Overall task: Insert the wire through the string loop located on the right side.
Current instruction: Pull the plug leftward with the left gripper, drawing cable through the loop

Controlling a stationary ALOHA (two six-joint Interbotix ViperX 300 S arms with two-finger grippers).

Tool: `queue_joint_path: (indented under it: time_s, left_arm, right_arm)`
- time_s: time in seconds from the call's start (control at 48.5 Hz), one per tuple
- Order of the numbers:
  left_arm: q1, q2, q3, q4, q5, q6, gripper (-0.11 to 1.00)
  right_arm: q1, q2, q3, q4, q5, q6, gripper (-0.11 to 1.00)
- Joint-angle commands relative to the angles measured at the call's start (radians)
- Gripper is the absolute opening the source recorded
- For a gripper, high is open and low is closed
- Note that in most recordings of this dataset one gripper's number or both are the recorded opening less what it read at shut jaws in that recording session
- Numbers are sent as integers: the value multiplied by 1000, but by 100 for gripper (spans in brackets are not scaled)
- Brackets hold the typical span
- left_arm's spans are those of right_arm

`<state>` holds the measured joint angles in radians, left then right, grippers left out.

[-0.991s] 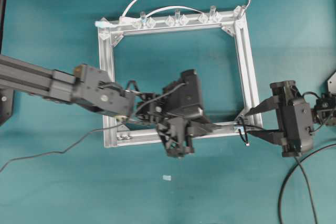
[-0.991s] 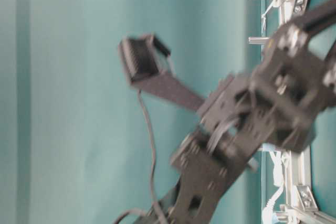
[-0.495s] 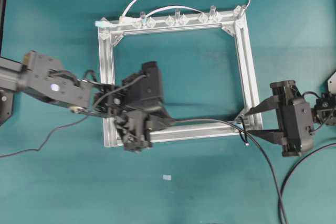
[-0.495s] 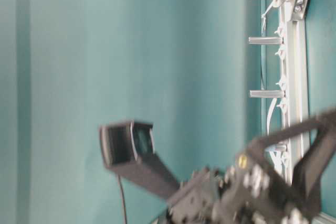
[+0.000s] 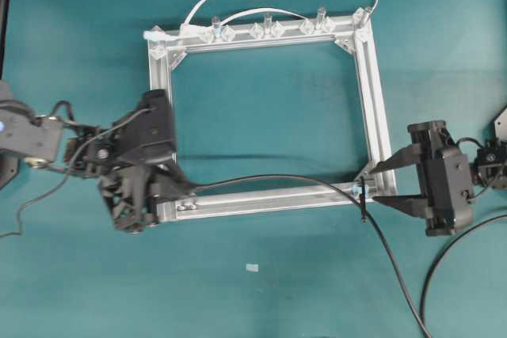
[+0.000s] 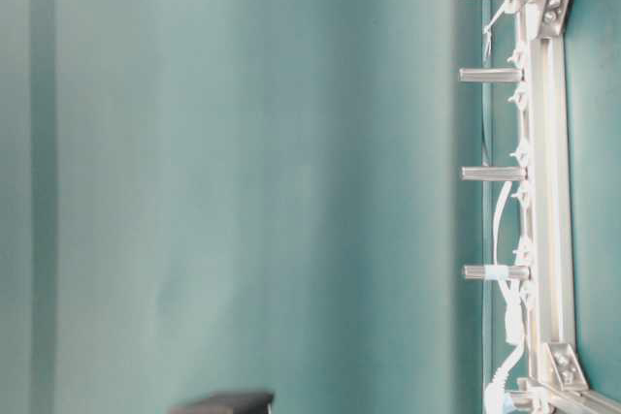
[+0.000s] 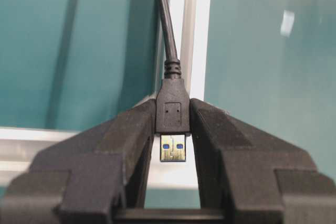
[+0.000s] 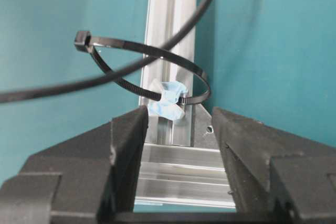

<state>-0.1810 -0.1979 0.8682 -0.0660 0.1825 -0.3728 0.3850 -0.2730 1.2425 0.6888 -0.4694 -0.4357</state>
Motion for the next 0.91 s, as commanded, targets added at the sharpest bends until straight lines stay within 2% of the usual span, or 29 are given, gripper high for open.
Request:
queue_joint_path:
  time_s: [0.0, 0.433, 0.681, 0.888]
  left_arm:
    - [-15, -46, 14, 0, 11, -18, 22]
    - [-81, -103, 129, 2, 49, -144, 22]
    - [-101, -98, 130, 0, 57, -153, 22]
    - [-101, -84, 117, 2, 121, -155, 23]
  right_arm:
    - [0, -11, -9, 2, -5, 2, 61]
    - [0, -11, -12, 2, -5, 2, 61]
    - [0, -11, -12, 2, -9, 2, 61]
    - [0, -11, -12, 2, -9, 2, 61]
